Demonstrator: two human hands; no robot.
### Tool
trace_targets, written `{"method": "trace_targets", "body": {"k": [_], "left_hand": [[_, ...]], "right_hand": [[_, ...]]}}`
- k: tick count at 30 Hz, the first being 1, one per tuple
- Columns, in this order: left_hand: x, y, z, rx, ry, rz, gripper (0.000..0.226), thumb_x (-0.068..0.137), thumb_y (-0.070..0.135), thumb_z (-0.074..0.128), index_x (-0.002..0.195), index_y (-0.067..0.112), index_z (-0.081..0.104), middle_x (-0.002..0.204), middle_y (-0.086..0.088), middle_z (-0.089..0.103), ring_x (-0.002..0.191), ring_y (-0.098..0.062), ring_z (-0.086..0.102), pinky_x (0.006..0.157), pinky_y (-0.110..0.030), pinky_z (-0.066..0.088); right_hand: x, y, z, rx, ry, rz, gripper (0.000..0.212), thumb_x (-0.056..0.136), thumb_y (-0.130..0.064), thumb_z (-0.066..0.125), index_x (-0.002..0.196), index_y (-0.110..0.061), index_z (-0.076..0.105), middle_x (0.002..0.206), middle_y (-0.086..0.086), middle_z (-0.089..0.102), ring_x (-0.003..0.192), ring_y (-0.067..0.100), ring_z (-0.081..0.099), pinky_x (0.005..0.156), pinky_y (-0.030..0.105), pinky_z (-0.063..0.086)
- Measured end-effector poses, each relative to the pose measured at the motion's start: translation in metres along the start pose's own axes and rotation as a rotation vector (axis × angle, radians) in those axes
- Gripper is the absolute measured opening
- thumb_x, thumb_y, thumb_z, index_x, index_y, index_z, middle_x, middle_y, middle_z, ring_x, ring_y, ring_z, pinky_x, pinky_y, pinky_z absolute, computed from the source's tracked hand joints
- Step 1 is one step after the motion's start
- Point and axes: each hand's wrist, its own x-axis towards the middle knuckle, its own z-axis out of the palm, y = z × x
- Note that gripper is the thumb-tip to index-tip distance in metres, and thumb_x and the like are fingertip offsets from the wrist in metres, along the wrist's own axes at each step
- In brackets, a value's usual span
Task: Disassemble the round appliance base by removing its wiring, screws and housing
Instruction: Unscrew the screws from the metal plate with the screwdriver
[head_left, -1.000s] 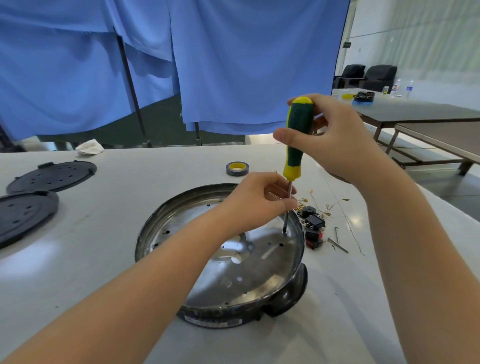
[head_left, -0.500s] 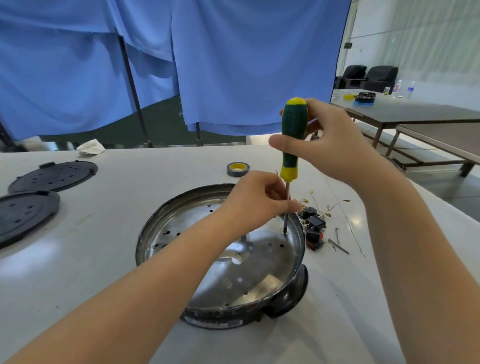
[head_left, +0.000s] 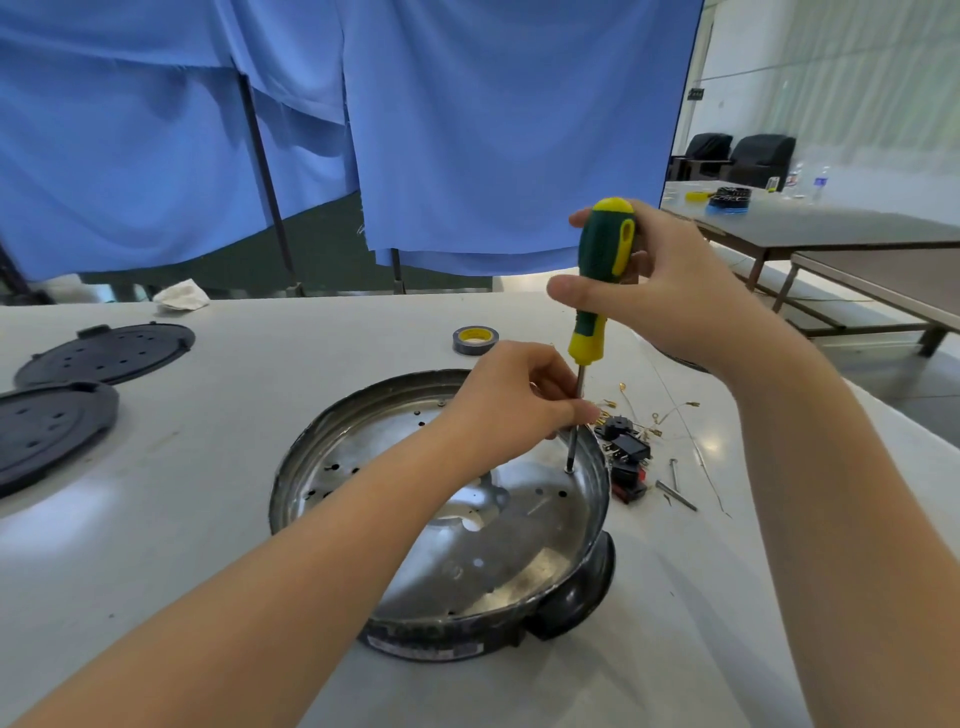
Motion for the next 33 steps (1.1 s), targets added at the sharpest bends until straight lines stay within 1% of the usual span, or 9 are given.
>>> {"method": "trace_targets", "body": {"k": [4, 7, 11, 15, 20, 23, 26, 29, 33], "left_hand": [[-0.0003, -0.0007, 0.0011, 0.009, -0.001, 0.013, 0.013, 0.076, 0.022, 0.079, 0.078, 0.023, 0.067, 0.077, 0.001, 0.072, 0.076, -0.017, 0.07, 0.078, -0.036, 0.059], [-0.0017, -0.0003, 0.0008, -0.075, -0.076, -0.011, 0.012, 0.086, 0.011, 0.069, 0.089, 0.022, 0.068, 0.088, 0.001, 0.075, 0.084, -0.01, 0.071, 0.083, -0.027, 0.057], [-0.0024, 0.0019, -0.0012, -0.06, -0.052, -0.016, 0.007, 0.082, 0.011, 0.073, 0.086, 0.015, 0.071, 0.083, -0.003, 0.076, 0.079, -0.012, 0.073, 0.08, -0.031, 0.059], [-0.0012, 0.002, 0.0003, 0.024, 0.032, 0.019, 0.019, 0.071, 0.022, 0.084, 0.071, 0.016, 0.066, 0.073, -0.006, 0.072, 0.072, -0.023, 0.07, 0.075, -0.042, 0.059], [-0.0001, -0.0019, 0.0012, -0.008, -0.026, 0.022, 0.008, 0.081, 0.021, 0.075, 0.085, 0.022, 0.068, 0.082, 0.0, 0.074, 0.08, -0.015, 0.071, 0.081, -0.035, 0.059], [-0.0015, -0.0025, 0.0008, -0.054, -0.105, 0.002, 0.011, 0.087, 0.01, 0.067, 0.088, 0.02, 0.07, 0.085, 0.001, 0.076, 0.081, -0.007, 0.072, 0.076, -0.023, 0.058], [-0.0003, -0.0006, 0.001, -0.005, -0.059, 0.011, 0.009, 0.08, 0.013, 0.075, 0.076, 0.02, 0.07, 0.078, -0.002, 0.075, 0.076, -0.015, 0.072, 0.076, -0.031, 0.059], [0.001, 0.0006, 0.001, 0.045, 0.004, 0.007, 0.017, 0.071, 0.024, 0.083, 0.071, 0.016, 0.068, 0.075, -0.007, 0.074, 0.074, -0.022, 0.071, 0.076, -0.043, 0.059], [-0.0007, 0.0, -0.0019, 0.057, 0.022, 0.019, 0.028, 0.068, 0.028, 0.085, 0.073, 0.008, 0.067, 0.074, -0.013, 0.072, 0.072, -0.029, 0.07, 0.074, -0.049, 0.057]], "right_hand": [[0.0001, 0.0023, -0.002, -0.032, 0.013, 0.023, 0.052, 0.074, -0.05, 0.073, 0.113, -0.018, 0.058, 0.098, 0.001, 0.063, 0.086, 0.02, 0.062, 0.082, 0.037, 0.054], [0.0007, 0.0029, -0.0055, 0.053, -0.015, 0.03, 0.051, 0.078, -0.036, 0.076, 0.122, -0.027, 0.053, 0.1, -0.003, 0.067, 0.087, 0.016, 0.068, 0.09, 0.043, 0.053], [0.0006, 0.0008, -0.0056, 0.179, -0.097, 0.011, 0.05, 0.083, -0.021, 0.073, 0.126, -0.031, 0.048, 0.105, -0.009, 0.071, 0.093, 0.008, 0.069, 0.091, 0.036, 0.054], [0.0, -0.0007, -0.0018, 0.038, -0.053, 0.0, 0.048, 0.073, -0.043, 0.078, 0.113, -0.03, 0.055, 0.098, -0.01, 0.064, 0.074, -0.005, 0.064, 0.071, 0.018, 0.05], [-0.0013, -0.0001, -0.0049, 0.056, -0.063, 0.014, 0.044, 0.078, -0.029, 0.076, 0.115, -0.013, 0.058, 0.098, 0.002, 0.07, 0.086, 0.012, 0.067, 0.079, 0.022, 0.055], [-0.0021, -0.0008, -0.0074, 0.214, -0.172, 0.029, 0.045, 0.084, -0.014, 0.071, 0.124, -0.019, 0.05, 0.097, -0.008, 0.074, 0.09, 0.007, 0.07, 0.082, 0.021, 0.056], [-0.0013, 0.001, -0.0045, 0.135, -0.158, 0.042, 0.05, 0.08, -0.03, 0.075, 0.122, -0.027, 0.049, 0.099, -0.011, 0.069, 0.086, 0.001, 0.068, 0.082, 0.025, 0.054], [-0.0008, 0.0009, -0.002, -0.031, -0.093, 0.043, 0.051, 0.07, -0.049, 0.077, 0.111, -0.033, 0.053, 0.092, -0.011, 0.062, 0.072, -0.001, 0.064, 0.069, 0.022, 0.05], [-0.0013, 0.0008, -0.0034, 0.016, -0.109, 0.031, 0.038, 0.071, -0.037, 0.079, 0.102, -0.035, 0.057, 0.084, -0.01, 0.065, 0.073, 0.006, 0.066, 0.071, 0.03, 0.056]]}}
